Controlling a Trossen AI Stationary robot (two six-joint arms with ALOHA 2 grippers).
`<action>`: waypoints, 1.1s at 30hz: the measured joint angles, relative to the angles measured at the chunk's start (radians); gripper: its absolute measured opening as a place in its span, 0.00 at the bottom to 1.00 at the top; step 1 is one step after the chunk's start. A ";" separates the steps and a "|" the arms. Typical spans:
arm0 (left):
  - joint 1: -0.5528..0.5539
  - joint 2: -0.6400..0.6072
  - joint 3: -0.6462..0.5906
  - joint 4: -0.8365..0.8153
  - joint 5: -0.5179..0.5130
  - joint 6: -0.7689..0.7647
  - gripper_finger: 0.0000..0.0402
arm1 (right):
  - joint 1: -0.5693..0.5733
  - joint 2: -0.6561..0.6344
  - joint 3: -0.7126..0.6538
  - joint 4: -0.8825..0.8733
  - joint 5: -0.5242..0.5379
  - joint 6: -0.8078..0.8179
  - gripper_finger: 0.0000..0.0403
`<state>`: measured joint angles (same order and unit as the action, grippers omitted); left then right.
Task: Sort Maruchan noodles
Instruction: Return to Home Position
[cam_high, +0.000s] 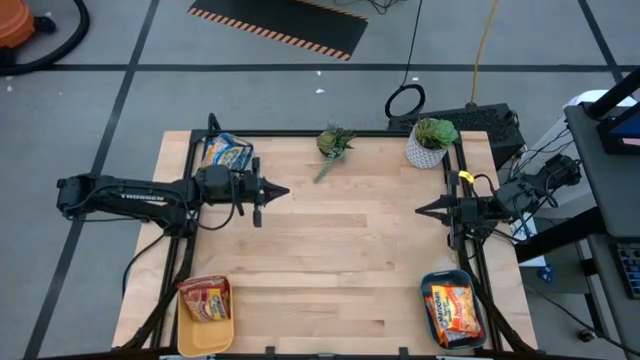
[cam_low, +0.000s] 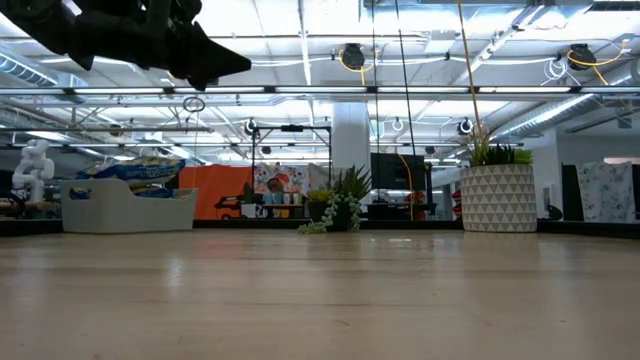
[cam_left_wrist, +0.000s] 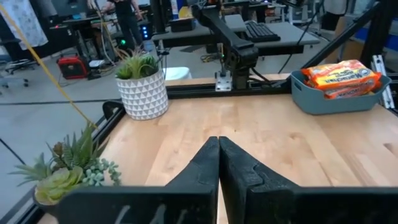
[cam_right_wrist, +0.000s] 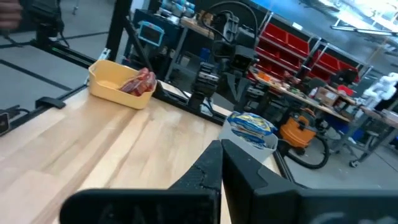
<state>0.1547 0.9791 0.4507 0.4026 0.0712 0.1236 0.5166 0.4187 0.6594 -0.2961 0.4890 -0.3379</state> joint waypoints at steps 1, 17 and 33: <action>0.000 0.000 0.000 -0.001 -0.002 0.002 0.01 | -0.006 0.000 0.000 0.000 -0.006 0.002 0.00; 0.080 0.000 -0.177 0.186 0.018 -0.072 0.01 | -0.094 -0.006 -0.093 0.008 -0.052 0.037 0.00; 0.094 -0.054 -0.354 0.380 0.061 -0.086 0.00 | -0.138 -0.009 -0.177 0.067 -0.129 0.076 0.00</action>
<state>0.2485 0.9253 0.0967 0.7827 0.1322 0.0379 0.3786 0.4093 0.4824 -0.2289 0.3605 -0.2620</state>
